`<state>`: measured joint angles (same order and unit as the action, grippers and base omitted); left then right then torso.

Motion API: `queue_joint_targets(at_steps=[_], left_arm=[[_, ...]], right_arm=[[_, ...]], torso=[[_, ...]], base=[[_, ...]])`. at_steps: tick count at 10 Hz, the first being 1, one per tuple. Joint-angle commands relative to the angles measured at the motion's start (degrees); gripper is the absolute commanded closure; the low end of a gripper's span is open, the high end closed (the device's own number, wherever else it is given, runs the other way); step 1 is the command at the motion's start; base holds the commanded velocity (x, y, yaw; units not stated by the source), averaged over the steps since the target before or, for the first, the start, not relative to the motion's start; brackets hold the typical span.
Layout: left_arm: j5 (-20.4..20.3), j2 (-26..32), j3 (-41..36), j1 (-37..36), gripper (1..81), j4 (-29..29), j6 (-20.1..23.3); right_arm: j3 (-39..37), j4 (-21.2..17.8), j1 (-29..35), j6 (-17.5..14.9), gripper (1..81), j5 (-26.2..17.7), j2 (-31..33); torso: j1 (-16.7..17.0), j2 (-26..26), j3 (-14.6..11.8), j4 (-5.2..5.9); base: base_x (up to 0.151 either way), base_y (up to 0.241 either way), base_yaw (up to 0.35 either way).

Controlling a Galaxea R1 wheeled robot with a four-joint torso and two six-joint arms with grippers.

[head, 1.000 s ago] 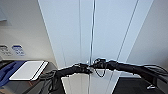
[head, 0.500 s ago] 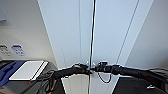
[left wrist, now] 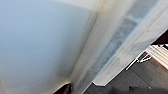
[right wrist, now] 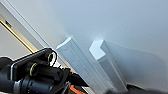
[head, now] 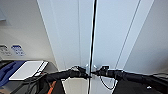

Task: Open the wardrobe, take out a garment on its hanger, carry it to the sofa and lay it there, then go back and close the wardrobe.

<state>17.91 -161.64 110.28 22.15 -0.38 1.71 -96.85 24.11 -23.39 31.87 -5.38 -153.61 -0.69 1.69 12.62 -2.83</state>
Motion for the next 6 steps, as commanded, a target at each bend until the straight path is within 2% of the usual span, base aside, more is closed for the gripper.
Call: queue_joint_targets(at_steps=[1, 3, 6], left_arm=[[-5.69, 8.63, -28.56, -1.21, 1.0, -1.66, 1.11], [-5.78, 16.82, -37.02, 2.58, 1.0, 0.45, 1.11], [-6.57, 27.75, -46.19, 6.63, 1.0, 2.57, 1.11]], right_arm=[[12.98, -2.32, 2.17, 1.44, 1.0, -0.35, -1.57], [18.25, -0.92, 0.5, 1.44, 1.0, 0.28, 2.3], [27.33, 3.65, -4.25, 1.71, 1.0, 0.19, 10.22]], torso=[[0.0, 0.0, 0.0, 0.02], [-0.04, -0.02, 0.0, 0.0], [-0.09, -0.02, 0.0, 0.0]], base=[[0.0, 0.0, 0.0], [0.0, 0.0, 0.0], [0.0, 0.0, 0.0]])
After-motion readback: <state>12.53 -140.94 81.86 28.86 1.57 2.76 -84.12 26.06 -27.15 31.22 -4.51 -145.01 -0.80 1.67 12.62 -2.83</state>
